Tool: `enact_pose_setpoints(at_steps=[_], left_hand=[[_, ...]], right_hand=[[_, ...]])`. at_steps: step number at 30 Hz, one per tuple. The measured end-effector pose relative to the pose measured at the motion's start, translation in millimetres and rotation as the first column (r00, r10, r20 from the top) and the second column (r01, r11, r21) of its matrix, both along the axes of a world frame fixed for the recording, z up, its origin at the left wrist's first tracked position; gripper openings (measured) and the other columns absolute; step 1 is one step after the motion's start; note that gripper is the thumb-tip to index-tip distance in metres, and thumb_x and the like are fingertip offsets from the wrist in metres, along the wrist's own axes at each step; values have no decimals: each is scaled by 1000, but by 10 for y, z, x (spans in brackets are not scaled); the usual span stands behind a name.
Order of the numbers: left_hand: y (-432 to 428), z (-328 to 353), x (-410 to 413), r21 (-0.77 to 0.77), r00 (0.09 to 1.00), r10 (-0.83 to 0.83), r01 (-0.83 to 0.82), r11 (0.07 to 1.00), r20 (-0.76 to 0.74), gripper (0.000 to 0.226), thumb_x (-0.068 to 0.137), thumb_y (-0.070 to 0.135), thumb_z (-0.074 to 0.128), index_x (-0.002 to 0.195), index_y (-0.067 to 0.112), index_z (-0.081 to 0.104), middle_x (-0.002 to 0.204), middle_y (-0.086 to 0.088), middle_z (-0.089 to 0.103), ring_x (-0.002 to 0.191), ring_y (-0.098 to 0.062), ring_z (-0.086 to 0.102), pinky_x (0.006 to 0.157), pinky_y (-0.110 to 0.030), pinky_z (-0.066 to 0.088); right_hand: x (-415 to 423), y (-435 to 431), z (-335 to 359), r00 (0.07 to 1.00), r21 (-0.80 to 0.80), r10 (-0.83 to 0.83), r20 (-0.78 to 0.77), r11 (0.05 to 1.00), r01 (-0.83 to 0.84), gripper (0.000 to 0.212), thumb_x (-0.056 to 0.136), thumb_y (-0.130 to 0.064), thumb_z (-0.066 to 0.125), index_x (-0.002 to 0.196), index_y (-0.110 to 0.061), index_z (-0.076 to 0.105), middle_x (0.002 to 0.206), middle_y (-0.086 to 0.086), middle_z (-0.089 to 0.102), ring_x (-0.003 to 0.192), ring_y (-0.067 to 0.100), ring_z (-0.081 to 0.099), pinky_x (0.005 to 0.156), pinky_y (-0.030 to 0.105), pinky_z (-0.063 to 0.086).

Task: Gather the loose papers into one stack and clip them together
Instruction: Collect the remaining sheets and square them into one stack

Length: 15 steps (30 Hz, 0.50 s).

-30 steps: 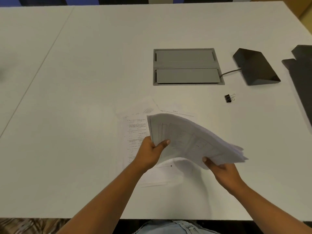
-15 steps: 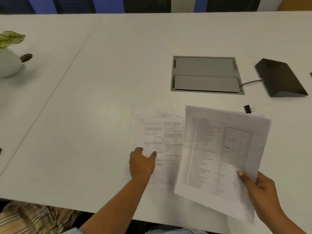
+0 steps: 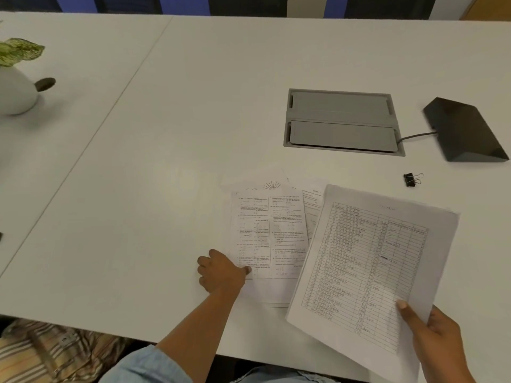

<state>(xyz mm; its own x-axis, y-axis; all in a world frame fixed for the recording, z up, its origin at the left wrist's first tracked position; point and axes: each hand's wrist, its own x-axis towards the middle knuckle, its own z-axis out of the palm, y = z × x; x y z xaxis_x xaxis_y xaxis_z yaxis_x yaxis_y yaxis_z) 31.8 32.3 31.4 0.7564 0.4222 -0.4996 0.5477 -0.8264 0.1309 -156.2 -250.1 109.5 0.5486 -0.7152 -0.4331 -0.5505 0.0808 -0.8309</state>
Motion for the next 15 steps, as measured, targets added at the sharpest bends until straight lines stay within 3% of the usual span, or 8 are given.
enact_pose_setpoints(at_steps=[3,6,7,11,13,15], left_hand=[[32,28,25,-118,997,67,-64,991,21,90,56,44,93,121,5,45,120,-15,55,108,-32,62,84,-42,54],[50,37,44,-232,994,109,-109,967,-11,80,62,36,93,118,5,44,98,-8,63,67,-18,64,66,-34,51],[55,30,49,-245,994,105,-107,964,-21,78,62,37,93,116,6,46,92,-5,62,64,-17,61,66,-33,52],[68,-7,30,-188,1000,22,-24,982,-15,74,57,49,90,111,11,56,110,-8,60,98,-28,67,74,-37,57],[58,-67,14,-184,1000,-2,-1,983,-16,66,60,48,88,108,12,59,109,-7,63,94,-28,71,72,-35,57],[27,-128,6,-291,1000,21,-23,956,-11,56,66,41,86,107,11,61,103,-5,71,76,-23,75,73,-40,62]], right_hand=[[-25,26,17,1000,-19,2,-28,1000,-2,24,90,-11,64,109,3,67,85,9,67,86,31,62,83,39,44],[-61,38,28,998,-46,-6,-57,999,3,22,90,-11,64,106,3,67,84,9,66,87,33,62,83,39,44],[-69,43,32,998,-50,-5,-63,999,2,22,90,-11,64,106,3,67,86,12,67,88,33,62,83,39,44],[-88,37,61,996,-56,-5,-89,998,0,20,90,-12,65,103,2,67,92,20,66,86,33,61,84,40,44],[-78,37,110,995,-68,-12,-100,998,5,13,89,-12,65,97,-2,66,87,17,65,84,32,59,84,41,44],[-66,29,154,993,-85,-9,-117,996,-1,5,89,-13,66,86,-9,65,79,8,64,84,31,58,86,41,44]])
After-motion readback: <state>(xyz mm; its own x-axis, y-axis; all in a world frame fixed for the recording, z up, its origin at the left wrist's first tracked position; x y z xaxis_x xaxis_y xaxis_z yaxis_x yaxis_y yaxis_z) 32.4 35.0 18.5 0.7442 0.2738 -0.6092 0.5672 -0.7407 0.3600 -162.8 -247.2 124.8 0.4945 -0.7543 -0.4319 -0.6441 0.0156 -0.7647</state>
